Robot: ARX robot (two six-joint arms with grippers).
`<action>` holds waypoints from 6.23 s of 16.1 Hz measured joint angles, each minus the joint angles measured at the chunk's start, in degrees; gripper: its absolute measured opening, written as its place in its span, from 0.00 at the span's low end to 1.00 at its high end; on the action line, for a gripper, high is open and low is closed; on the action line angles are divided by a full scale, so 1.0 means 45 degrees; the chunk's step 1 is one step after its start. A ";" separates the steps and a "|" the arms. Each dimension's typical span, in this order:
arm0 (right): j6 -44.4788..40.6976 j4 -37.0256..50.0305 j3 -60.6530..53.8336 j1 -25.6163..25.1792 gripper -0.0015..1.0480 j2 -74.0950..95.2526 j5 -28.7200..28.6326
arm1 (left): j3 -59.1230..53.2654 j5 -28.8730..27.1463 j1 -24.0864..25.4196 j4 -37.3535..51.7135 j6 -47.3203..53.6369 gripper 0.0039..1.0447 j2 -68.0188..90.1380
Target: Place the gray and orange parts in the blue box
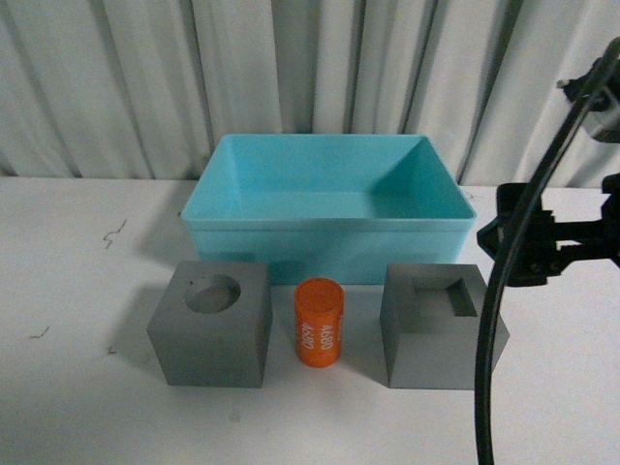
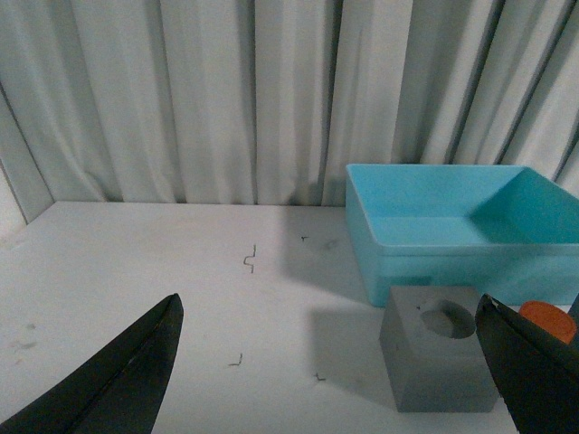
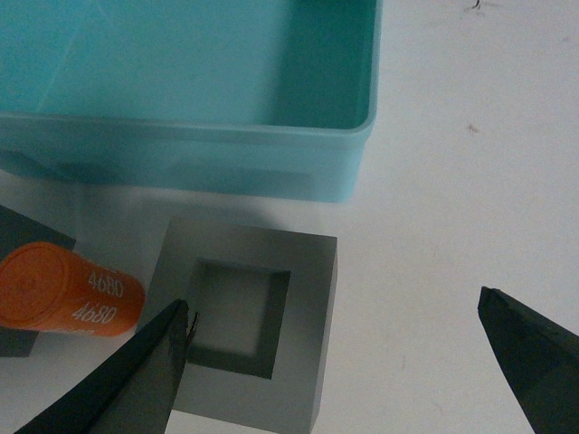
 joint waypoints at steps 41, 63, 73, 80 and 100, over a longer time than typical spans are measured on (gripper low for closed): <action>0.2642 -0.4109 0.2021 0.0714 0.18 0.0457 0.3065 | 0.0000 0.0000 0.0000 0.0000 0.0005 0.94 0.0000; 0.2482 -0.4847 1.4095 0.0578 0.18 0.8480 0.1953 | 0.0000 0.0000 0.0000 0.0000 0.0000 0.94 0.0000; 0.2929 -0.5153 1.4081 0.0651 0.18 0.8888 0.2244 | 0.0000 0.0000 0.0000 0.0000 0.0000 0.94 0.0000; 0.2798 -0.4454 1.4037 0.0486 0.73 0.8995 0.2637 | 0.0000 0.0000 0.0000 0.0000 0.0005 0.94 0.0000; -0.0811 0.9146 -0.6271 -0.1627 0.02 -0.4988 0.1768 | 0.0000 0.0000 0.0000 0.0000 0.0000 0.94 0.0000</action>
